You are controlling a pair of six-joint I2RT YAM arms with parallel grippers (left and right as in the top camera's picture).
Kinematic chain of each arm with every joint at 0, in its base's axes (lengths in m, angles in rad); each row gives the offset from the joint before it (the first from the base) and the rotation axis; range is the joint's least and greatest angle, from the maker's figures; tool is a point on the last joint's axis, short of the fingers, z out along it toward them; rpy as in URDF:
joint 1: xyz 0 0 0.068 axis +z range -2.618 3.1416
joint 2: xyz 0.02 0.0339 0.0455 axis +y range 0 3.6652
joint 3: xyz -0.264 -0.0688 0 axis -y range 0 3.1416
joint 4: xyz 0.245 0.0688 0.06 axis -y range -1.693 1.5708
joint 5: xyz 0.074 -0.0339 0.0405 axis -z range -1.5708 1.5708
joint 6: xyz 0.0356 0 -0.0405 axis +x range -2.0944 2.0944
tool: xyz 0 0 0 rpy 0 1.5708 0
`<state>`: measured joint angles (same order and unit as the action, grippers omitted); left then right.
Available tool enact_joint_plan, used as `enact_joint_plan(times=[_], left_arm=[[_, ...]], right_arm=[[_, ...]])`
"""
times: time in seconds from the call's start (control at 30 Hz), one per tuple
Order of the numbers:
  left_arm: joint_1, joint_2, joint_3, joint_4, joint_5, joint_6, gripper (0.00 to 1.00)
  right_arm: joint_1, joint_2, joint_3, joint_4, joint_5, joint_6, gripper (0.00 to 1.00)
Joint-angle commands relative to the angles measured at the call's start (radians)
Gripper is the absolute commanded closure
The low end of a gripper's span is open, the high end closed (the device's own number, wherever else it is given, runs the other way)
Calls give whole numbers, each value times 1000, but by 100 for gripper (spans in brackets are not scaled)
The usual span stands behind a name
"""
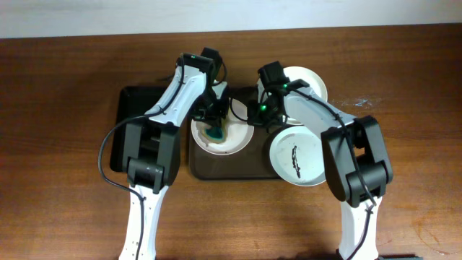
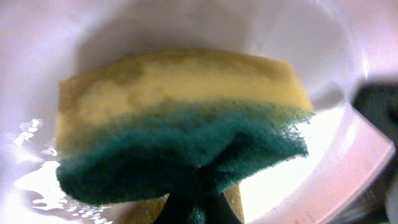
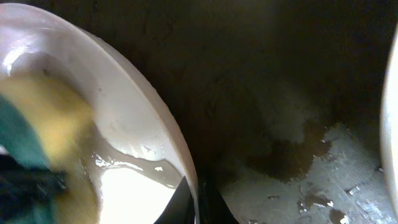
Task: Clean dirty plates on tray and stack at the side
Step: 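Scrub the held plate with the sponge in the left gripper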
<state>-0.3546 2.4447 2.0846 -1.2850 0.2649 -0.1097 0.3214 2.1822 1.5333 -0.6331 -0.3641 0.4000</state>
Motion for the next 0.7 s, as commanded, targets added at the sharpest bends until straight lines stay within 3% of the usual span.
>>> enact_joint_plan(times=[0.0,0.03,0.1,0.13,0.2,0.3,0.37,0.43,0.53,0.63,0.67], left_arm=[[-24,59,-21,-78,211,121,100],[-22,59,-21,-109,318,227,100],[-22,59,-21,-114,312,255,100],[-17,59,-21,-63,227,173,100],[-4,59,-21,110,-99,-95,100],[-14,59,-21,307,-336,-204,100],[-14,59,-21,345,-548,-330,100],[-17,59,-21,316,-557,-332,100],[4,59,-21,125,-491,-350,100],[95,59,-17,104,-521,-368,100],[106,59,-17,150,-422,-216,100]], right_arm=[[-39,73,-30,5,-137,8,96],[-39,79,-32,5,-138,9,96],[-39,82,-32,10,-138,9,96],[-39,82,-32,12,-138,9,96],[-39,82,-32,12,-137,9,96],[-39,82,-32,11,-122,9,96],[-39,82,-32,12,-117,8,96],[-39,82,-32,11,-106,9,96],[-39,82,-32,9,-103,9,96],[-39,82,-32,9,-103,9,96],[-39,82,-32,9,-103,9,96]])
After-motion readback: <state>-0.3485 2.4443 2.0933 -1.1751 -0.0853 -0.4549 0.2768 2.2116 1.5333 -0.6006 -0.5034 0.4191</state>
